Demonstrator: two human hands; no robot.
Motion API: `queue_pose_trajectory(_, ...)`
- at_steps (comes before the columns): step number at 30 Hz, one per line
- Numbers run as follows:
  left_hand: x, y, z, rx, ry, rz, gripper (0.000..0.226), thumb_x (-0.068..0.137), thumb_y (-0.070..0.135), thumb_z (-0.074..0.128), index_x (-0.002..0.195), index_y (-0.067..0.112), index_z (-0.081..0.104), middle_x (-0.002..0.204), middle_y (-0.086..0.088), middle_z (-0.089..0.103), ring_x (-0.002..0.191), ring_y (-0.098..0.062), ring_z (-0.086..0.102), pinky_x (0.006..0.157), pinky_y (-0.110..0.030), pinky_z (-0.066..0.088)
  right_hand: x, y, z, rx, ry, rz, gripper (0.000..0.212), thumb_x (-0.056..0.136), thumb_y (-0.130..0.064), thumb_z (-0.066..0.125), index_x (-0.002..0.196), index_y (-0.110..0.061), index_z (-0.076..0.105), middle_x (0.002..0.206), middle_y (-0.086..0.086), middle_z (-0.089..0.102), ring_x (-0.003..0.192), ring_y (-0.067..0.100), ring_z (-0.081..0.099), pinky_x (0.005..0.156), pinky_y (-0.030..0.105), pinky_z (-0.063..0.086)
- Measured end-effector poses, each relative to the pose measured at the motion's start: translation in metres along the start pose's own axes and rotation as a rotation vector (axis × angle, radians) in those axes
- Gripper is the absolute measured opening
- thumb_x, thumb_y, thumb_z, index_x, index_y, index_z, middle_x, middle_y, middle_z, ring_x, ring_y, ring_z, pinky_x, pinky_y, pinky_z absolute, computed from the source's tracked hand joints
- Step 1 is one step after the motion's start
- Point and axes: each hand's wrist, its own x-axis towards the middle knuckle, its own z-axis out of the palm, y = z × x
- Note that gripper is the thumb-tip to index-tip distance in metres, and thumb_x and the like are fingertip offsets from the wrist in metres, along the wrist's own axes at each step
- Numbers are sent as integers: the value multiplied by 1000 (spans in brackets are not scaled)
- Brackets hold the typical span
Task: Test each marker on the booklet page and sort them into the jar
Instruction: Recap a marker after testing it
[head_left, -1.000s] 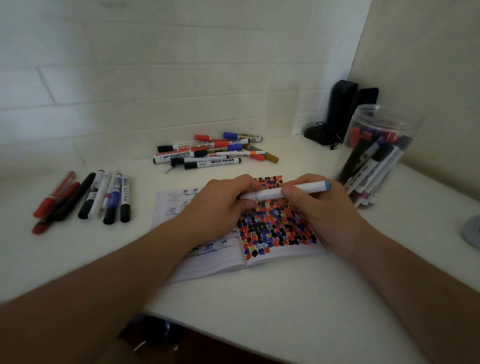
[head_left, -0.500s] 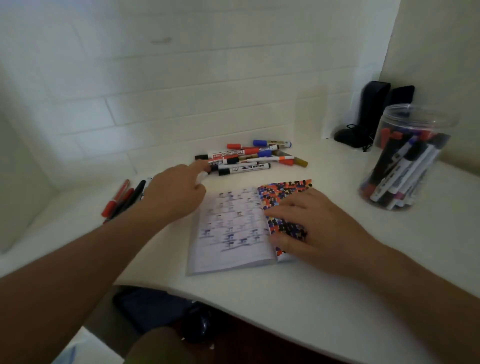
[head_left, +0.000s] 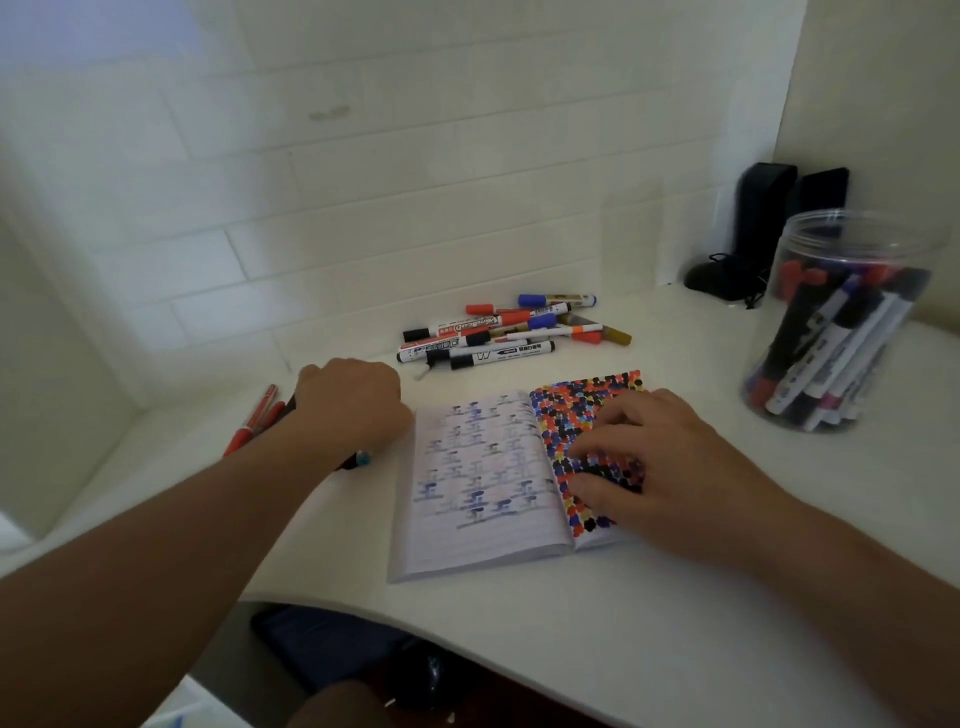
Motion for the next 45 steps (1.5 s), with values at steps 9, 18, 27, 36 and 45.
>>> queue_pose_trajectory(9,68,27,11,-251,36,-90,31,90,54,54,105,28,58,96,2,61,92,-24,60,92,-44,51,9,4,-6,-19,-15,39,63,85,-78,35,128,-44,65,121,-20,49,115,4,40,98,34,46)
queue_pose_trajectory(18,73,11,12,-365,19,-40,17,94,37,60,98,21,58,101,-2,63,90,-22,57,74,-33,45,12,16,-5,12,2,62,73,83,-83,24,126,-43,67,111,-20,50,107,4,43,91,33,47)
queue_pose_trajectory(27,41,-15,-24,-1365,-535,-137,8,87,11,45,85,18,44,60,-2,38,52,-15,27,53,-26,19,11,20,-2,28,55,9,63,94,-77,27,124,-40,69,106,-19,51,102,5,45,85,32,45)
queue_pose_trajectory(36,-5,37,-45,-1561,-644,288,27,104,17,51,126,6,62,74,-4,59,67,-13,53,68,-27,47,10,17,-5,78,38,41,61,91,-71,29,124,-39,70,106,-22,57,103,2,50,88,30,45)
queue_pose_trajectory(45,-67,124,-43,-912,-77,799,22,110,38,38,123,35,56,103,9,63,92,-13,62,84,-44,56,3,13,-15,638,205,52,43,98,-44,50,133,-26,65,105,-16,73,97,1,68,80,14,52)
